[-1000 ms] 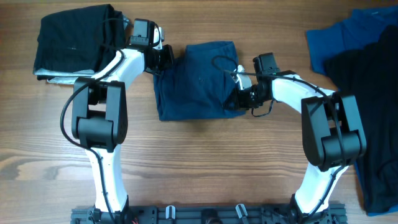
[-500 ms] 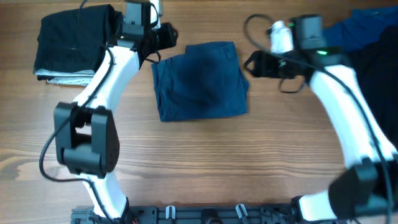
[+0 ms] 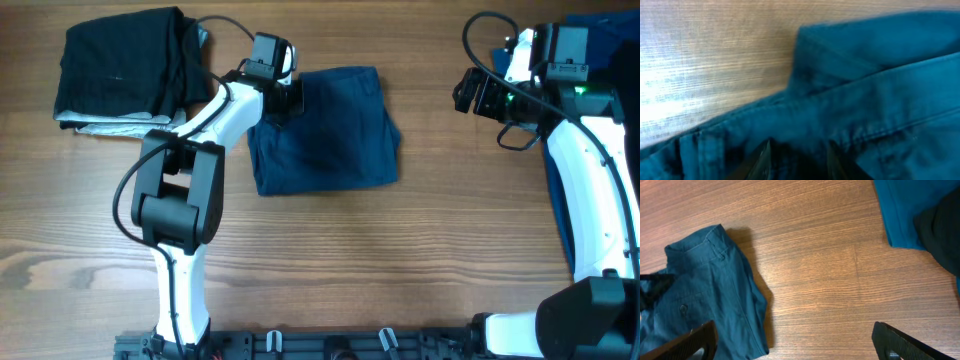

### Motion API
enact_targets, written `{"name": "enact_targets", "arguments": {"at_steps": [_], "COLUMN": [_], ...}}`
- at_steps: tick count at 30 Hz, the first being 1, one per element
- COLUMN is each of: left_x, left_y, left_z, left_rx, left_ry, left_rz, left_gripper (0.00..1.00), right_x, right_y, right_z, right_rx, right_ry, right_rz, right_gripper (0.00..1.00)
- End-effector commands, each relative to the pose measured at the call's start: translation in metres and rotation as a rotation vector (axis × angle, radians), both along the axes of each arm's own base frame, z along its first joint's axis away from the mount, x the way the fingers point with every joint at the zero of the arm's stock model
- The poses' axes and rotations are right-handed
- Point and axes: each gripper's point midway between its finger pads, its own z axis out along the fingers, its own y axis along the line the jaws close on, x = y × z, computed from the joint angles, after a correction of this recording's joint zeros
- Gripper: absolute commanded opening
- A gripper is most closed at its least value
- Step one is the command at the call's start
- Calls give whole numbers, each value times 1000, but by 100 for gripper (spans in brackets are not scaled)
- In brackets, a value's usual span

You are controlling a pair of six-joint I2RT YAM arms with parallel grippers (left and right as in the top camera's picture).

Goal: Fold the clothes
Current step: 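Release the right gripper and raise it away to the right, then grasp the folded shorts' top edge with the left gripper and lift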

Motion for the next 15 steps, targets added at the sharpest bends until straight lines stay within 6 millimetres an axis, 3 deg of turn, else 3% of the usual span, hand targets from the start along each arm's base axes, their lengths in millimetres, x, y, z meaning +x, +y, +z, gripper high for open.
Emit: {"name": "enact_targets", "arguments": {"at_steps": [1, 2, 5, 7, 9, 11, 13, 15], "left_x": [-25, -39, -83, -118, -162, -192, -209, -218], "left_y": [32, 45, 57, 52, 30, 14, 7, 16], "left_z": [-40, -45, -52, -52, -44, -37, -32, -17], "left_rx": [157, 204, 239, 224, 161, 177, 225, 327], "left_ry": [137, 203, 396, 554, 746, 843, 874, 861], "left_rz": [67, 136, 245, 289, 263, 216, 145, 110], "left_gripper": [33, 29, 25, 29, 36, 39, 38, 29], "right_x": [0, 0, 0, 0, 0, 0, 0, 0], "right_y": [-3, -3, -3, -3, -3, -3, -3, -3], "right_z": [-6, -6, -6, -6, -6, -6, -6, -6], "right_rx": [-11, -11, -11, -11, -11, -11, -11, -11], "right_ry": [16, 16, 16, 16, 16, 16, 16, 16], "right_rz": [-20, -20, -20, -20, -20, -21, -20, -21], "right_gripper": [100, 100, 100, 100, 100, 100, 100, 100]}}
